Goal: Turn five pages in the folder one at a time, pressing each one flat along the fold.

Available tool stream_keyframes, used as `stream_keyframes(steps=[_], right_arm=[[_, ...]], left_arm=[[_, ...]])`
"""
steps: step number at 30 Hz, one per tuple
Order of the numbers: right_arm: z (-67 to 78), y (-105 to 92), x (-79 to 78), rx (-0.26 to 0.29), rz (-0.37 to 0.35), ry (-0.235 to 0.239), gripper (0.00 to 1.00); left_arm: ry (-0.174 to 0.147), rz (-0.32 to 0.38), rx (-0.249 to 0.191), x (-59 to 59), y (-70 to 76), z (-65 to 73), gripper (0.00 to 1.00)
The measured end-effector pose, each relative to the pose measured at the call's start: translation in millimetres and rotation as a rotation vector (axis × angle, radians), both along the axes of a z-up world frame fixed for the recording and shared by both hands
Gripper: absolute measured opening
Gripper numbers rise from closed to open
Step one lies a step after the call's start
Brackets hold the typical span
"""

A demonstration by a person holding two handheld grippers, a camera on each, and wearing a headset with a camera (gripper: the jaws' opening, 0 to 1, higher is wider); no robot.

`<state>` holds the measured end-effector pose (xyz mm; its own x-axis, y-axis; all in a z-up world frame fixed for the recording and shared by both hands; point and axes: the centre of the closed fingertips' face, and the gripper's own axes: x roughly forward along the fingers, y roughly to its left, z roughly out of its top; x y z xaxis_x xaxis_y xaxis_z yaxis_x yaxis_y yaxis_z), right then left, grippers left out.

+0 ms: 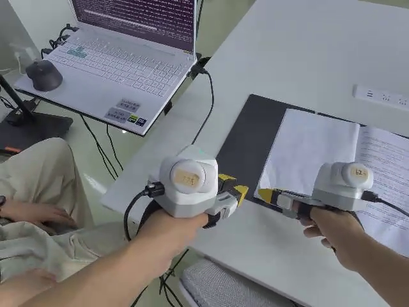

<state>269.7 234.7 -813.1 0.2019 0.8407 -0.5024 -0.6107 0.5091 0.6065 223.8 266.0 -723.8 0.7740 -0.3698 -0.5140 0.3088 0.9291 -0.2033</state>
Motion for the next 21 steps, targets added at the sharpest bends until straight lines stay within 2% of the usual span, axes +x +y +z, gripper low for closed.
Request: stream_keyframes(steps=[3,6,7,12,18,21], right_arm=[[1.5,-4.5,-3.5,-0.001,0.011,-0.010,0.08],[10.1,-12.4,-0.7,0.028,-0.005,-0.004,0.08],[17.6,-15.9,4.4,0.058,-0.023,-0.015,0.08],[35.1,-38.8,28.9,0.121,-0.077,-0.016,0.07],[40.3,-76.2,67.1,0.123,-0.145,-0.034,0.05],[45.9,-89.3,78.3,0.120,-0.185,-0.041,0.03]], left_arm=[[0.007,-0.008,0.005,4.6,-4.8,-6.9,0.11],[0.012,-0.013,-0.003,14.3,-11.4,-16.8,0.11],[0.016,-0.018,-0.004,16.8,-13.9,-20.1,0.11],[0.018,-0.037,-0.012,34.8,-29.7,-37.9,0.08],[0.037,-0.057,-0.008,53.9,-48.3,-57.4,0.07],[0.040,-0.065,0.003,59.2,-54.9,-63.8,0.06]])
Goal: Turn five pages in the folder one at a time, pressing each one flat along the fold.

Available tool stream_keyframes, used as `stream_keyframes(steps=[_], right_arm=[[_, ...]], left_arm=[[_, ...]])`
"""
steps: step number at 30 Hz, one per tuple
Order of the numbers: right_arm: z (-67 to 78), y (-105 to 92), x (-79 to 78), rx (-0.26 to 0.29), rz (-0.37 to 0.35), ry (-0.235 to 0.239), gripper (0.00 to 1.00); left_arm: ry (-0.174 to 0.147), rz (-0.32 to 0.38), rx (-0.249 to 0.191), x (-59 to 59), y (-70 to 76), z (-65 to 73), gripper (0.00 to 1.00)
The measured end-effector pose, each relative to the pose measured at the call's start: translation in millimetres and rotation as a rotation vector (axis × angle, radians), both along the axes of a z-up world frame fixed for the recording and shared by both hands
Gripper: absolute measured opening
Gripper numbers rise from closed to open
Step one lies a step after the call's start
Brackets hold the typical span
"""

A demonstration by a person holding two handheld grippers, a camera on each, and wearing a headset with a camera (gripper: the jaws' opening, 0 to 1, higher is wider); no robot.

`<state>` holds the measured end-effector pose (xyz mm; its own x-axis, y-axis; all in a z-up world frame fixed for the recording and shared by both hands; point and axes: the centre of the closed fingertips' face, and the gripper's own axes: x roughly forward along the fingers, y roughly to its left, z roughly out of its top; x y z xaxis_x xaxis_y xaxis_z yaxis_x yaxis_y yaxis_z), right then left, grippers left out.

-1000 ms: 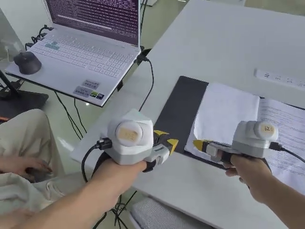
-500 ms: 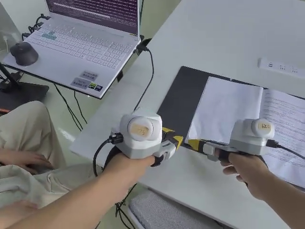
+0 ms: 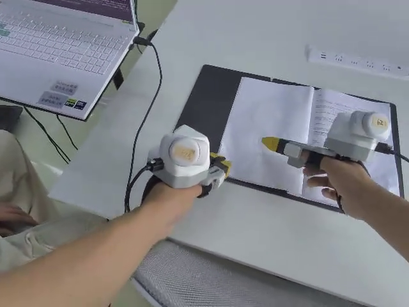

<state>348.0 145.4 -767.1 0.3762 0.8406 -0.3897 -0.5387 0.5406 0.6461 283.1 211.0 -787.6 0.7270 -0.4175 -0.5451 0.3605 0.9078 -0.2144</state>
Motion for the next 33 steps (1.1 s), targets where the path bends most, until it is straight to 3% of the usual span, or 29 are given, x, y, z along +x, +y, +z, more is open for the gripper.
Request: stream_keyframes(steps=[9,10,11,17,33], right_arm=[[5.2,-27.3,42.5,0.007,-0.100,0.008,0.00],[3.2,-35.3,60.4,0.013,-0.109,0.010,0.00],[1.9,-38.5,68.2,0.014,-0.112,0.011,0.00],[0.2,-41.2,73.2,0.021,-0.142,0.025,0.00],[-30.9,-62.2,136.5,0.058,-0.276,0.071,0.00]], left_arm=[[0.035,0.014,0.012,8.0,-7.5,-20.1,0.01],[0.041,0.016,0.021,7.6,-7.8,-23.0,0.01],[0.042,0.015,0.024,7.1,-8.0,-24.0,0.01],[0.049,0.039,0.012,5.2,-4.9,-27.9,0.00],[0.046,0.018,0.046,6.3,-5.0,-30.5,0.00]])
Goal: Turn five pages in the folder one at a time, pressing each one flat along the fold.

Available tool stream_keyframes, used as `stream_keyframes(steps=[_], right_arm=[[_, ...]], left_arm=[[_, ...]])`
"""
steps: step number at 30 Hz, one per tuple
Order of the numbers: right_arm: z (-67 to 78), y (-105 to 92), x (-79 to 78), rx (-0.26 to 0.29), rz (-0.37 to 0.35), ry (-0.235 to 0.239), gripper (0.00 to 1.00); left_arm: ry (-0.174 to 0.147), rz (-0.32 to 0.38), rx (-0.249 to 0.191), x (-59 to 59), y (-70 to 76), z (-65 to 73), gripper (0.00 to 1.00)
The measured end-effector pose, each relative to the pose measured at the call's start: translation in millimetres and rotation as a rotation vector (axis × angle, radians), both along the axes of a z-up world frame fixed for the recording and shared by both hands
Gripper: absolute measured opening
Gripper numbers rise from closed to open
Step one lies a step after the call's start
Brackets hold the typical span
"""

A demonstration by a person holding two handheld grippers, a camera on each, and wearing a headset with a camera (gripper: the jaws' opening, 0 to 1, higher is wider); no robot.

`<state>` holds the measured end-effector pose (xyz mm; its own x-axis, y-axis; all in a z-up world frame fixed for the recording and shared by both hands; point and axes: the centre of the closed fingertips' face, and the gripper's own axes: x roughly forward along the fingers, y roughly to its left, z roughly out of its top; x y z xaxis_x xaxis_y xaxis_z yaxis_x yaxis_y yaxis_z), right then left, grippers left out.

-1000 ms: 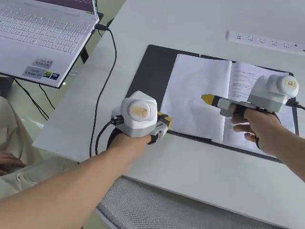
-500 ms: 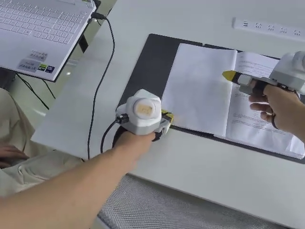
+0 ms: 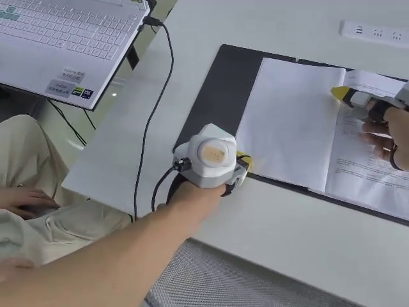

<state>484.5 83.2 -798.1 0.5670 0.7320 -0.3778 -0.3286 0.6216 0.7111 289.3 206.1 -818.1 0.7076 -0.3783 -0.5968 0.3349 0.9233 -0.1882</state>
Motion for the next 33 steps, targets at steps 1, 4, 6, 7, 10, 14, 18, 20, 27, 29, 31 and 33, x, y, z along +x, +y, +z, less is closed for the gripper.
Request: stream_keyframes(steps=[1,4,6,7,10,14,18,20,27,29,31,33], right_arm=[[-2.4,-1.6,4.8,0.014,-0.015,0.010,0.00],[-4.8,-2.7,12.9,0.052,-0.039,0.035,0.00],[-6.4,-2.4,17.7,0.056,-0.044,0.037,0.00],[-5.9,-1.6,20.0,0.066,-0.055,0.044,0.00],[-6.9,-1.5,25.1,0.074,-0.066,0.056,0.00],[-4.7,1.8,33.3,0.073,-0.081,0.065,0.00],[-7.6,3.3,42.0,0.066,-0.081,0.083,0.00],[-7.8,3.5,46.9,0.059,-0.082,0.081,0.00],[-5.8,1.4,63.8,0.043,-0.132,0.077,0.00],[-5.4,0.1,67.5,0.043,-0.150,0.081,0.00],[-6.3,0.1,67.1,0.044,-0.152,0.095,0.00],[-5.8,0.1,66.4,0.042,-0.150,0.093,0.00]], left_arm=[[0.001,0.000,0.002,0.2,0.0,-0.3,0.00],[0.001,-0.001,0.006,0.1,-0.1,-0.5,0.00],[0.001,0.001,0.005,-0.1,-0.1,-0.2,0.00],[0.001,0.001,0.004,-0.3,-0.2,-0.1,0.00],[-0.002,-0.004,0.007,-0.2,-0.3,-0.3,0.00],[-0.003,-0.003,0.006,0.0,-0.4,-0.5,0.00],[-0.005,-0.002,0.003,1.3,0.1,-2.3,0.00],[-0.006,-0.002,0.003,1.3,0.1,-2.3,0.00],[-0.007,-0.002,0.005,-0.1,-0.4,-0.5,0.00],[-0.005,-0.002,0.001,-0.3,-0.3,-0.3,0.00],[-0.002,-0.002,0.000,-0.5,-0.4,-0.1,0.00],[-0.001,-0.004,0.001,-1.4,-0.7,1.2,0.00]])
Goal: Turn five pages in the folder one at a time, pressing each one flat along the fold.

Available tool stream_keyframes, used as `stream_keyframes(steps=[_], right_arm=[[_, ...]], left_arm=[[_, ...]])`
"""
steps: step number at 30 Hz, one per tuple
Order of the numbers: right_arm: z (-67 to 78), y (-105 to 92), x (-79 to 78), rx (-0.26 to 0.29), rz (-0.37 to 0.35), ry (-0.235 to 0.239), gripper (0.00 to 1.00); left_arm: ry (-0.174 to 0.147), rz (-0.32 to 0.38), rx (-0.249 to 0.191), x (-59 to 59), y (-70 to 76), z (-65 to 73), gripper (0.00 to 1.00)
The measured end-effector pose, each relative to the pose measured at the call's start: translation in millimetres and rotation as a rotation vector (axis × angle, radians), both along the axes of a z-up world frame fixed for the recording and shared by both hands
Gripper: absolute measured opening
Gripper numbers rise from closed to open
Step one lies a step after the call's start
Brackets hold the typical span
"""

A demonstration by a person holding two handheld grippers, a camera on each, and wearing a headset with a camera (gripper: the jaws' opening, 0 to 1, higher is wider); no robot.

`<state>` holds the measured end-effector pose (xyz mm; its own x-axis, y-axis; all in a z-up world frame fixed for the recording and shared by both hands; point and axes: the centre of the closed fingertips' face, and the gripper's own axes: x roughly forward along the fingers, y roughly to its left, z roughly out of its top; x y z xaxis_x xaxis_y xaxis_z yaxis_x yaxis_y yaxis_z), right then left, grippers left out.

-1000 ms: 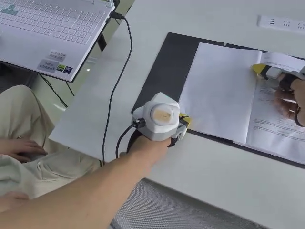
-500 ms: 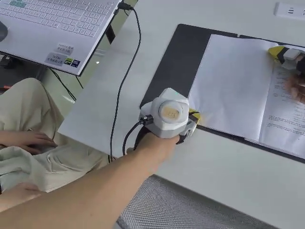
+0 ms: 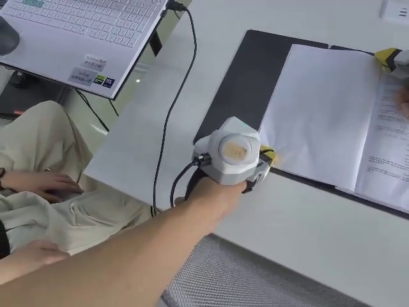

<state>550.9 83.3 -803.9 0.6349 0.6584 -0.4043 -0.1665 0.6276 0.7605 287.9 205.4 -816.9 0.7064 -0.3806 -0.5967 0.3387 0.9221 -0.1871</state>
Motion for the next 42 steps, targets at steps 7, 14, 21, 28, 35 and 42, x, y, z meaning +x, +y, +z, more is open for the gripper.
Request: stream_keyframes(steps=[7,14,21,28,35,42], right_arm=[[0.2,1.9,-18.6,-0.004,0.056,0.026,0.00],[2.3,5.4,-46.3,0.006,0.115,0.053,0.00],[3.4,6.2,-76.8,0.030,0.164,0.091,0.00],[3.3,2.4,-102.0,0.053,0.202,0.102,0.00],[3.3,0.3,-127.6,0.085,0.231,0.114,0.00],[-1.6,3.2,-158.2,0.093,0.279,0.146,0.00]], left_arm=[[0.002,-0.004,0.008,0.6,0.1,-0.7,0.00],[0.006,-0.008,0.014,2.3,0.4,-2.9,0.00],[0.004,-0.006,0.014,3.2,0.9,-4.6,0.00],[0.004,-0.012,0.023,2.9,0.9,-4.5,0.00],[0.005,-0.021,0.033,1.1,0.5,-2.3,0.00],[0.001,-0.029,0.045,0.0,0.0,-1.3,0.00]])
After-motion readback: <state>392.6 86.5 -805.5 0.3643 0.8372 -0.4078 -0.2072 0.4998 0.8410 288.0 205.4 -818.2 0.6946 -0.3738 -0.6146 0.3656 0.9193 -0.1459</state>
